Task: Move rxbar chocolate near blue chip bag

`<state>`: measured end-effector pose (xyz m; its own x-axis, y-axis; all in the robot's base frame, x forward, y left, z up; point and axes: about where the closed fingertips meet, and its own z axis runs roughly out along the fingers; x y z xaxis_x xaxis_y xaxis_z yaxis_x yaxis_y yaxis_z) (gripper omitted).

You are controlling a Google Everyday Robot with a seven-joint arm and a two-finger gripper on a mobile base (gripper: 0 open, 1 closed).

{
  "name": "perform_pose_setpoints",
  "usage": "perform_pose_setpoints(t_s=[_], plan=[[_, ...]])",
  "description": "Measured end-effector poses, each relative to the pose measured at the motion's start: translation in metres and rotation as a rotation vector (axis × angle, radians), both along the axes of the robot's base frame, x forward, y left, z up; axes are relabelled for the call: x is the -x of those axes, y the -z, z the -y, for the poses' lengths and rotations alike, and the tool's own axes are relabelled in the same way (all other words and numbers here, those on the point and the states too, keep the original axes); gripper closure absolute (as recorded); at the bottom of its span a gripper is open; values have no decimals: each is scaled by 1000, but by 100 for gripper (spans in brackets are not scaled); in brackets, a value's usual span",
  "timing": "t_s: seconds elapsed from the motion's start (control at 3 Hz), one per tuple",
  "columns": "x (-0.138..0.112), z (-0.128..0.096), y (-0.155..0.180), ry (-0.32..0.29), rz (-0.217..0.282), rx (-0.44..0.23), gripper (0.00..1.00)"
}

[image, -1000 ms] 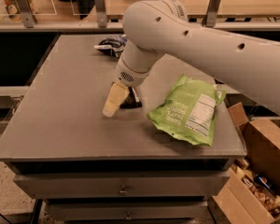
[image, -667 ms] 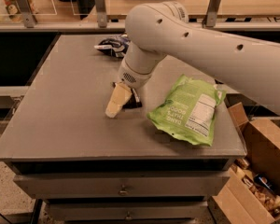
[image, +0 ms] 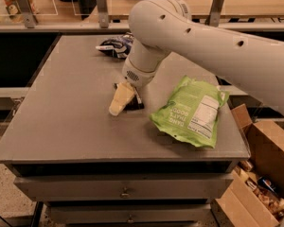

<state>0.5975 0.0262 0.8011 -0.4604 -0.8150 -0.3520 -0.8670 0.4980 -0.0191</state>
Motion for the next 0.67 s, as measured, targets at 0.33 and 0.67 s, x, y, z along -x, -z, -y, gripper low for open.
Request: perform_pose_setpoints(t_s=[0.33,0.67], plan=[[0,0,-7,0,0,0,63],[0,0,-16,0,0,0,87]])
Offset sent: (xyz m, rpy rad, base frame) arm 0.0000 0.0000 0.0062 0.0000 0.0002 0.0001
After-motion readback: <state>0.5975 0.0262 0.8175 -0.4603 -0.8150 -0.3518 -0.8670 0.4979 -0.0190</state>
